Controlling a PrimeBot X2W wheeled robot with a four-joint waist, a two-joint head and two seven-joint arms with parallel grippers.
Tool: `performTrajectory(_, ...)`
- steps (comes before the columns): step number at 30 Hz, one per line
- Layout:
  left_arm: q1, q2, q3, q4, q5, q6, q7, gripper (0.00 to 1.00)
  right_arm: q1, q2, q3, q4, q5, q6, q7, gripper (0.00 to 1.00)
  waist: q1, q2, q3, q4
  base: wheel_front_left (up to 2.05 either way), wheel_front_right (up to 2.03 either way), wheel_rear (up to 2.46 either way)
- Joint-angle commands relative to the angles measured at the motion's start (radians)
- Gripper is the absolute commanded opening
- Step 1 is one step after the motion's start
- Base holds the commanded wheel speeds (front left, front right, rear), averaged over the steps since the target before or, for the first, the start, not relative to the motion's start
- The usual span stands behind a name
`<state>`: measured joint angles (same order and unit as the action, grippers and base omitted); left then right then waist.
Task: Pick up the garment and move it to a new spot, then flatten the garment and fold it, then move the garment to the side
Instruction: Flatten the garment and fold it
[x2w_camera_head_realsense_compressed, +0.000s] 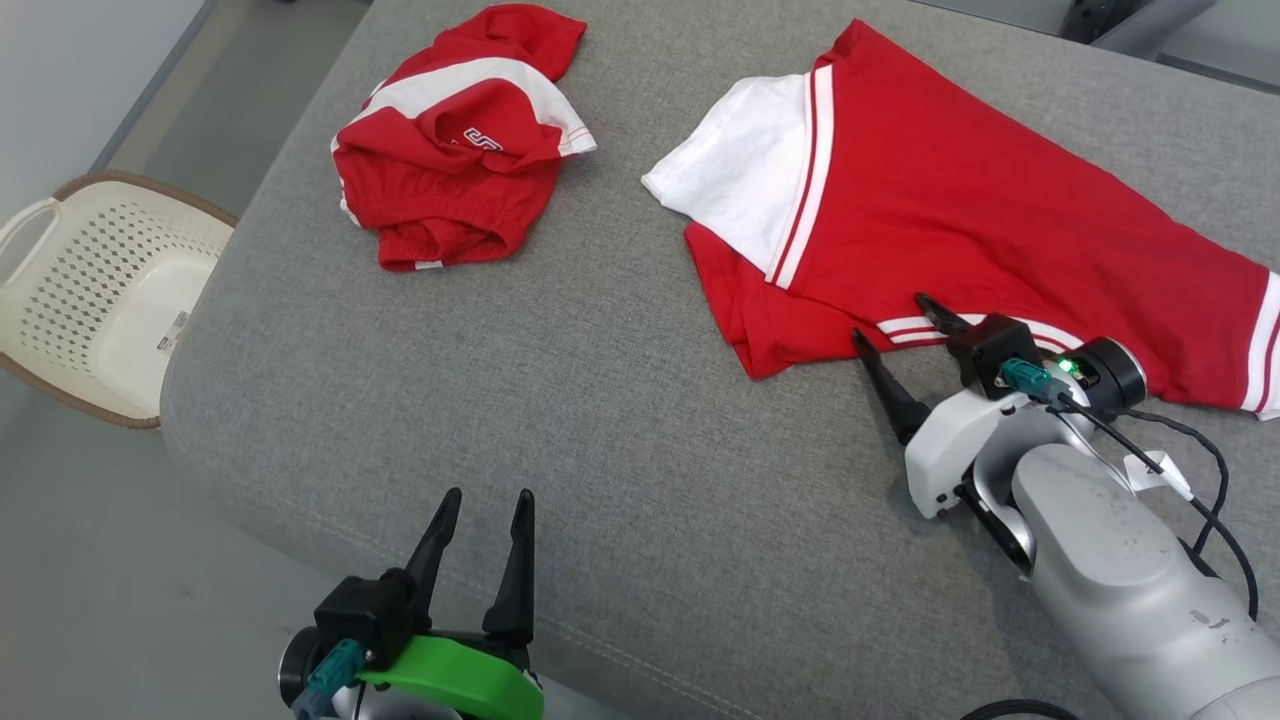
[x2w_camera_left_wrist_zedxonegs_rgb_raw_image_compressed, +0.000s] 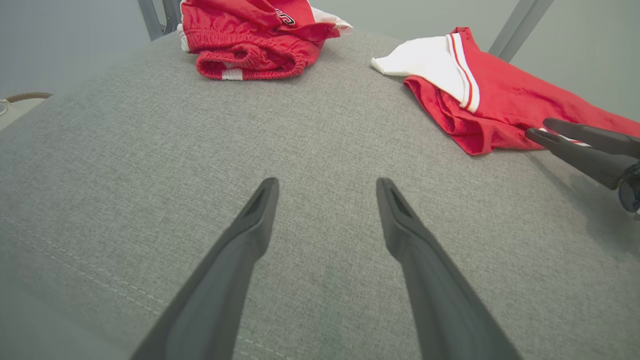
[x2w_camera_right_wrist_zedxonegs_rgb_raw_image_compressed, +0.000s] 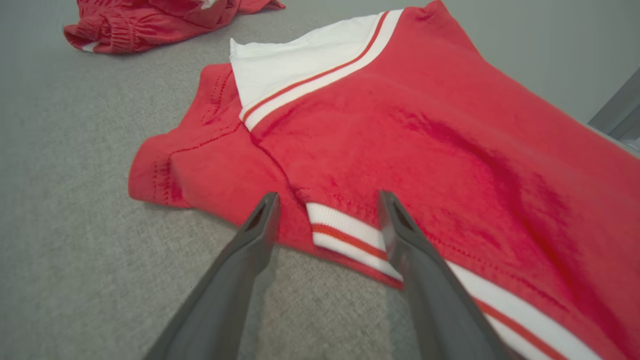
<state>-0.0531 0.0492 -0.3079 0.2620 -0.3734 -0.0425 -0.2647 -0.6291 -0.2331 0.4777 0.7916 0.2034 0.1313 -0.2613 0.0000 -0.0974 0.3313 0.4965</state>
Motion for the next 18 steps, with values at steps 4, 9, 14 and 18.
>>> performTrajectory(4,-0.015,0.002,-0.007,-0.008,-0.012,0.009,0.001,1.0,-0.014,-0.005,-0.033,0.013,-0.035,-0.001,-0.002,1.0,0.0,0.0,0.017,0.012,0.0,0.0,0.0)
performTrajectory(9,-0.014,0.002,-0.007,-0.004,-0.016,0.011,0.001,1.0,-0.016,0.0,-0.063,0.018,-0.064,-0.001,-0.002,1.0,0.0,0.0,0.02,0.015,0.0,0.0,0.0)
performTrajectory(14,-0.016,0.002,-0.004,-0.002,-0.019,0.009,0.001,1.0,-0.016,0.006,-0.084,0.025,-0.088,-0.001,-0.002,0.66,0.0,0.0,0.023,0.015,0.0,0.0,0.0)
performTrajectory(18,-0.021,0.003,-0.003,-0.004,-0.02,0.008,0.001,1.0,-0.029,0.016,-0.12,0.019,-0.083,-0.001,-0.002,0.0,0.0,0.0,0.024,0.009,0.0,0.0,0.0)
